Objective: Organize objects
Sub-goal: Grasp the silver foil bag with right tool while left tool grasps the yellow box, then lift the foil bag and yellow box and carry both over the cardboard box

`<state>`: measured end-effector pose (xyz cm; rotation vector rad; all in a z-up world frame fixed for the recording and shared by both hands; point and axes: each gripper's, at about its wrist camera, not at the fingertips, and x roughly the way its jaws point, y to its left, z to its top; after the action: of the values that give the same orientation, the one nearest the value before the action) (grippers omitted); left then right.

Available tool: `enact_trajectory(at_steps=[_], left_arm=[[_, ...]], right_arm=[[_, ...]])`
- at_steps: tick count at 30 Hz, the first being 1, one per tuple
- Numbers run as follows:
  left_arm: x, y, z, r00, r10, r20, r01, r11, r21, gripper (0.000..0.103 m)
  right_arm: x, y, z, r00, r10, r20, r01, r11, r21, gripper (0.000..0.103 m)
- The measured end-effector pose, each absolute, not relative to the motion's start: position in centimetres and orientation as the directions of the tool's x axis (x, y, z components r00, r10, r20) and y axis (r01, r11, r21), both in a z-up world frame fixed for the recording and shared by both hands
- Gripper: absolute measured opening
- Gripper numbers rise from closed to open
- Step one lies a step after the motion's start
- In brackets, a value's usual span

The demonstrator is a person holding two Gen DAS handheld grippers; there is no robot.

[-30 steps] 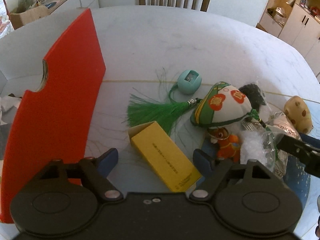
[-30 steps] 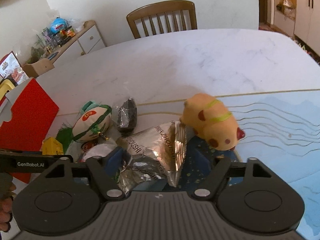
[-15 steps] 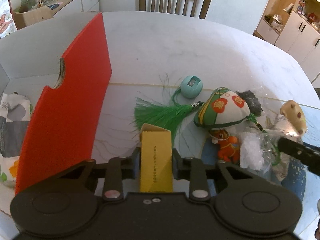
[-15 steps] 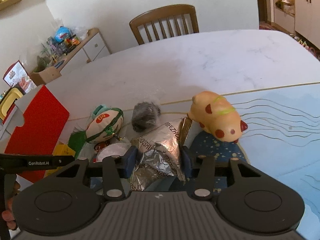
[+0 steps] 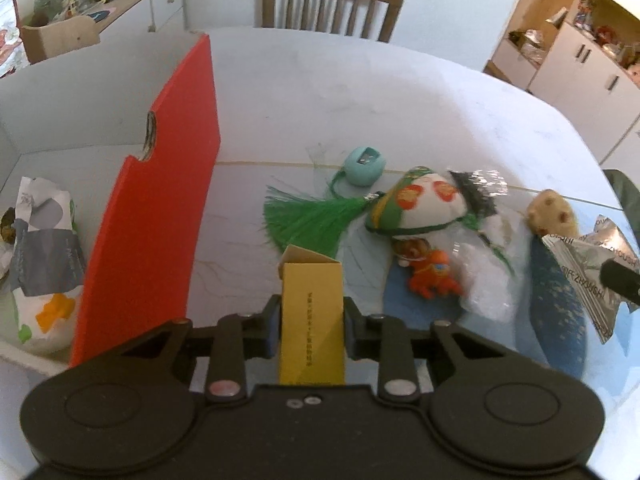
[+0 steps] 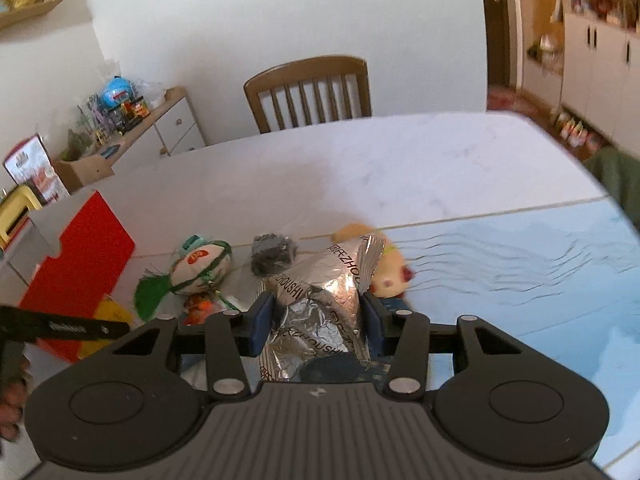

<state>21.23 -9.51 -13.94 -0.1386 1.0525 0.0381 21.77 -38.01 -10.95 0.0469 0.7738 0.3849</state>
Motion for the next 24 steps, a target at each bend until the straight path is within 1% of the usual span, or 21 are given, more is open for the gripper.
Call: enact_trajectory(at_steps=[9, 18, 24], left_arm=[[18.6, -8.7, -10.2, 0.517, -0.104, -0.850, -0.018, 0.991, -0.132, 0.028], [17.1, -6.9, -7.0, 0.518, -0.152, -0.842, 0.041, 0.987, -0.153, 0.028], [17.0, -4.6, -5.8, 0.530, -0.151, -0.835, 0.046, 0.988, -0.149, 0.028]], right_arm=[[18.5, -38.3, -8.1, 0.667, 0.371, -0.646, -0.318, 0.926, 0.204, 0.046], [15.7, -34.1, -5.2, 0.669, 0.414, -0.617, -0.373, 0.905, 0.204, 0.046], [14.4, -30.3, -3.7, 0.660, 0.448, -0.603, -0.412, 0.887, 0.208, 0.046]])
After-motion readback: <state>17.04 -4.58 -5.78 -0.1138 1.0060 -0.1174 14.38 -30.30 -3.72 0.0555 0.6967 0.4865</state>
